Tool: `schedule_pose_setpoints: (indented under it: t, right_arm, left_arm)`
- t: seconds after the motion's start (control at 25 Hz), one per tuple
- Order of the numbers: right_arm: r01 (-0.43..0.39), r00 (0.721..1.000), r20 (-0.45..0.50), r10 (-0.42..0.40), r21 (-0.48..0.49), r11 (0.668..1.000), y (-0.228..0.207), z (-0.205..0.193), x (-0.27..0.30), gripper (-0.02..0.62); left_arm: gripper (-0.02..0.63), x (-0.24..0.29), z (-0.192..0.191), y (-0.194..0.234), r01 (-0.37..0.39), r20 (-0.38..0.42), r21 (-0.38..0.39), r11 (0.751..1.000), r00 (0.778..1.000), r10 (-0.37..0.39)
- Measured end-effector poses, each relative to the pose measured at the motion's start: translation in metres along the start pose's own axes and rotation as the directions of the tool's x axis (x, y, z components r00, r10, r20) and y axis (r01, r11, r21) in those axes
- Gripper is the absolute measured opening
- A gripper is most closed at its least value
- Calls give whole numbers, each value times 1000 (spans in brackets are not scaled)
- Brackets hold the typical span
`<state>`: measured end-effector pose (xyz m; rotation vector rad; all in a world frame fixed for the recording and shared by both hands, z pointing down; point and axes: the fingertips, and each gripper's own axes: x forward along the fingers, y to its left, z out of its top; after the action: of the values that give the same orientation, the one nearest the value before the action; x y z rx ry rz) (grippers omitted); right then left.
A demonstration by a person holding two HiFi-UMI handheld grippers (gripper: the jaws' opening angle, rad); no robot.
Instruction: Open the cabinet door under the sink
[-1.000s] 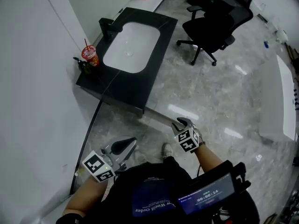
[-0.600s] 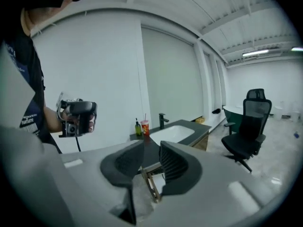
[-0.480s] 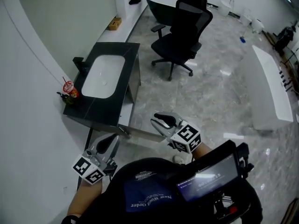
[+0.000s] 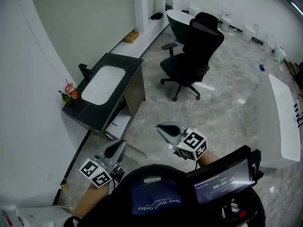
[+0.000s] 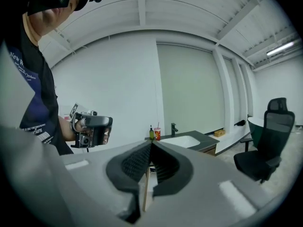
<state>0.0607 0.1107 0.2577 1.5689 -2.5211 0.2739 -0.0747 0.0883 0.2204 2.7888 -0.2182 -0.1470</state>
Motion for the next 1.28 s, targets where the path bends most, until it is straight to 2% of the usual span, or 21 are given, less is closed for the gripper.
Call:
schedule_pose_setpoints:
  t: [0.12,0.32,0.48,0.64,0.72,0.8,0.96,1.12,1.28]
  right_arm:
    - [-56,998,-21,56,-3,998,-21,7,-29,2]
    - [-155,988,-6,155,-25,988,-26,13,-29,2]
    - [-177,984,8,177,-53,983,-23,22,-30,2]
    - [-197,980,-5,198,-141,970,-29,31,-22,2]
    - [-179,984,-17,179,-149,972,-60,46,-15,2]
    - [-133,991,-8,133,-108,985,-93,57,-16,2]
    - [-83,996,8,83,-45,996,-122,47,-23,2]
    - [-103,995,4,104,-45,994,-178,36,-40,2]
    - [-157,987,22,157,-34,987,-248,35,-56,2]
  left_arm:
    - [0,31,6,-29,-36,18,-5,999,999,36]
    - [0,40,0,-33,-87,18,-10,996,996,87]
    - [0,37,7,-40,-92,63,4,996,994,92]
    - [0,43,20,-17,-75,114,28,997,991,71]
    - [0,67,35,6,-50,114,21,999,992,48]
    - [0,93,46,18,-16,101,19,1000,995,14]
    - [0,119,47,28,22,83,37,999,996,-25]
    - [0,168,42,30,6,82,34,999,997,-8]
    - [0,230,33,29,-73,100,56,996,993,67]
